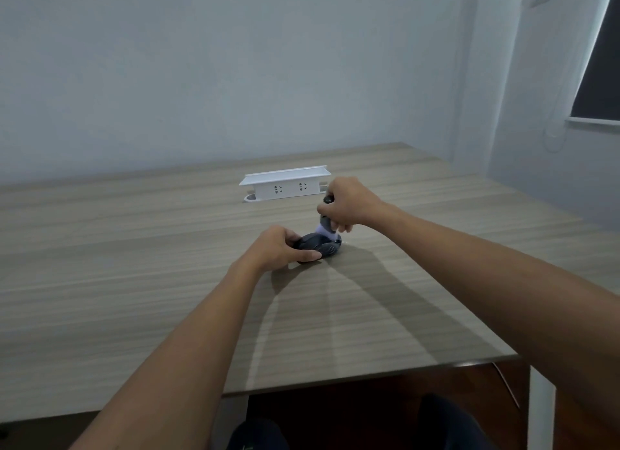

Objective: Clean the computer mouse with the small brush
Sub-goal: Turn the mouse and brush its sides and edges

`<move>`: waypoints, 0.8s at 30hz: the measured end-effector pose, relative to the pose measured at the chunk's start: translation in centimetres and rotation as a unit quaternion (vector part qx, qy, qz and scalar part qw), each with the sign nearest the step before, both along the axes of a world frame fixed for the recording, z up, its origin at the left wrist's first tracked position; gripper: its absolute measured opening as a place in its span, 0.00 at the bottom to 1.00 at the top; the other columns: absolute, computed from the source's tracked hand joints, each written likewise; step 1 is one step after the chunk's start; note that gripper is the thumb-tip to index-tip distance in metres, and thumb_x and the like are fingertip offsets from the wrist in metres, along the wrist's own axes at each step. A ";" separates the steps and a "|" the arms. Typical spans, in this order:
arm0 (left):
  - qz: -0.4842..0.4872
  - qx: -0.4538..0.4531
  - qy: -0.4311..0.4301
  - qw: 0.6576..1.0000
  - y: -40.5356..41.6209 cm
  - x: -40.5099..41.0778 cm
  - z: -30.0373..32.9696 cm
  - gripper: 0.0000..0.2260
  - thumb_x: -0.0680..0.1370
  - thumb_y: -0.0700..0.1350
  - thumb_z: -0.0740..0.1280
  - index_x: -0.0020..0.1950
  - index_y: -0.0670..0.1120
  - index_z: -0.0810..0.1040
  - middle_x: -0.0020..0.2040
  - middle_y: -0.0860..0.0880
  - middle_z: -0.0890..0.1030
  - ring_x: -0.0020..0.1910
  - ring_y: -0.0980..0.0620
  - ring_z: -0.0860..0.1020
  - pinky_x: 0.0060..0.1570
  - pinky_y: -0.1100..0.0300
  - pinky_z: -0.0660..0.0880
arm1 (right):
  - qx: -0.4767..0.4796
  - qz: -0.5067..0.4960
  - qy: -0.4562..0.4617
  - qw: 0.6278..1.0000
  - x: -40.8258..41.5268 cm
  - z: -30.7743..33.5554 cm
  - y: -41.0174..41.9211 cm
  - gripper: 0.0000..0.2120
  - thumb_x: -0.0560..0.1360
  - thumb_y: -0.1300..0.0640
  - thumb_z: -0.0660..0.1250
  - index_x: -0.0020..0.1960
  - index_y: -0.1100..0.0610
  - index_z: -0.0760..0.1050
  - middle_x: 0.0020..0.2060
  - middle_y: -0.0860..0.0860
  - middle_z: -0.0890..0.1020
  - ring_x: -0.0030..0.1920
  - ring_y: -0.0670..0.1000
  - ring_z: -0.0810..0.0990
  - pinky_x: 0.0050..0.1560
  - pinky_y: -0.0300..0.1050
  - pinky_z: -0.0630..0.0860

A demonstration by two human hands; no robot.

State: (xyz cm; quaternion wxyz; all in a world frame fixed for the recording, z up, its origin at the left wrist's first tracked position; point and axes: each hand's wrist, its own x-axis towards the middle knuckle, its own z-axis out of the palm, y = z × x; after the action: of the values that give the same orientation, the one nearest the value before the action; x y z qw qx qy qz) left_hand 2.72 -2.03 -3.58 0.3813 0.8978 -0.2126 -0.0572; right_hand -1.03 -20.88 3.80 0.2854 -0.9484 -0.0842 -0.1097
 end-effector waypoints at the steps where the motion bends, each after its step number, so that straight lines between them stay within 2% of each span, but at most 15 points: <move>1: 0.000 0.000 0.004 1.000 0.0 -0.1 0.1 0.20 0.64 0.62 0.78 0.48 0.49 0.88 0.39 0.47 0.86 0.38 0.51 0.79 0.41 0.56 0.71 | 0.014 0.013 0.007 1.000 -0.1 0.1 0.6 0.12 0.74 0.65 0.63 0.37 0.71 0.79 0.29 0.62 0.84 0.23 0.55 0.81 0.21 0.39 0.76; 4: 0.003 -0.008 0.014 1.000 0.1 -0.4 0.3 0.14 0.67 0.57 0.79 0.49 0.52 0.88 0.41 0.46 0.87 0.38 0.53 0.79 0.42 0.58 0.71 | 0.027 0.032 0.025 0.999 -0.3 0.2 1.4 0.12 0.75 0.64 0.63 0.41 0.71 0.80 0.30 0.63 0.85 0.24 0.56 0.81 0.23 0.41 0.78; 7: -0.001 -0.003 0.007 1.000 0.2 -0.4 0.2 0.20 0.64 0.62 0.79 0.47 0.49 0.88 0.44 0.41 0.86 0.38 0.52 0.79 0.42 0.56 0.71 | 0.012 0.009 0.022 1.000 -0.4 0.2 0.1 0.11 0.75 0.64 0.64 0.38 0.69 0.80 0.30 0.62 0.84 0.22 0.53 0.80 0.22 0.39 0.76; 10: -0.001 0.000 -0.002 1.000 0.1 -0.3 0.0 0.26 0.59 0.66 0.77 0.49 0.50 0.88 0.43 0.45 0.87 0.43 0.48 0.83 0.46 0.51 0.77 | -0.035 -0.020 0.013 0.999 -0.6 -0.3 -1.9 0.13 0.74 0.65 0.63 0.31 0.65 0.77 0.25 0.57 0.82 0.21 0.52 0.79 0.22 0.38 0.75; 13: -0.002 0.004 -0.005 1.000 0.0 -0.2 0.0 0.26 0.60 0.66 0.77 0.50 0.50 0.88 0.44 0.47 0.88 0.47 0.47 0.85 0.51 0.47 0.80 | -0.057 -0.020 0.018 0.998 -0.7 -0.9 -2.2 0.15 0.74 0.66 0.63 0.29 0.64 0.76 0.26 0.57 0.83 0.23 0.53 0.81 0.23 0.38 0.77; 16: 0.000 0.006 -0.008 1.000 0.0 -0.1 -0.1 0.22 0.63 0.63 0.78 0.49 0.49 0.88 0.43 0.45 0.87 0.42 0.48 0.83 0.44 0.52 0.77 | -0.009 0.001 0.011 1.000 -0.5 -0.5 -1.0 0.13 0.75 0.65 0.63 0.35 0.69 0.79 0.29 0.60 0.85 0.28 0.58 0.85 0.26 0.42 0.81; 19: 0.002 0.004 0.000 1.000 0.1 -0.3 0.2 0.14 0.68 0.57 0.79 0.46 0.49 0.87 0.36 0.48 0.84 0.34 0.55 0.77 0.37 0.60 0.71 | 0.026 0.034 0.023 0.999 -0.6 -0.1 0.4 0.11 0.75 0.64 0.63 0.41 0.71 0.80 0.30 0.61 0.85 0.23 0.54 0.82 0.24 0.40 0.78; 21: 0.001 -0.002 0.001 1.000 0.1 -0.3 0.1 0.14 0.68 0.56 0.79 0.48 0.48 0.87 0.35 0.51 0.83 0.34 0.56 0.76 0.37 0.61 0.70 | 0.022 0.040 0.032 0.998 -0.7 0.0 0.5 0.10 0.75 0.64 0.63 0.42 0.70 0.79 0.30 0.61 0.85 0.23 0.53 0.82 0.23 0.39 0.77; 24: 0.005 -0.006 0.003 1.000 0.1 -0.2 -0.1 0.18 0.67 0.58 0.79 0.50 0.49 0.88 0.39 0.49 0.86 0.37 0.55 0.78 0.41 0.59 0.72 | -0.009 0.012 0.040 0.999 -0.5 0.0 -1.1 0.10 0.74 0.65 0.62 0.39 0.69 0.79 0.27 0.59 0.84 0.23 0.54 0.82 0.23 0.40 0.77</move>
State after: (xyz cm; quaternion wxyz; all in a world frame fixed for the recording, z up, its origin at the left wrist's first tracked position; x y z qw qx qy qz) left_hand 2.48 -1.92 -3.67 0.3873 0.8965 -0.2074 -0.0564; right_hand -1.53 -21.98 3.84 0.2815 -0.9533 -0.0853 -0.0678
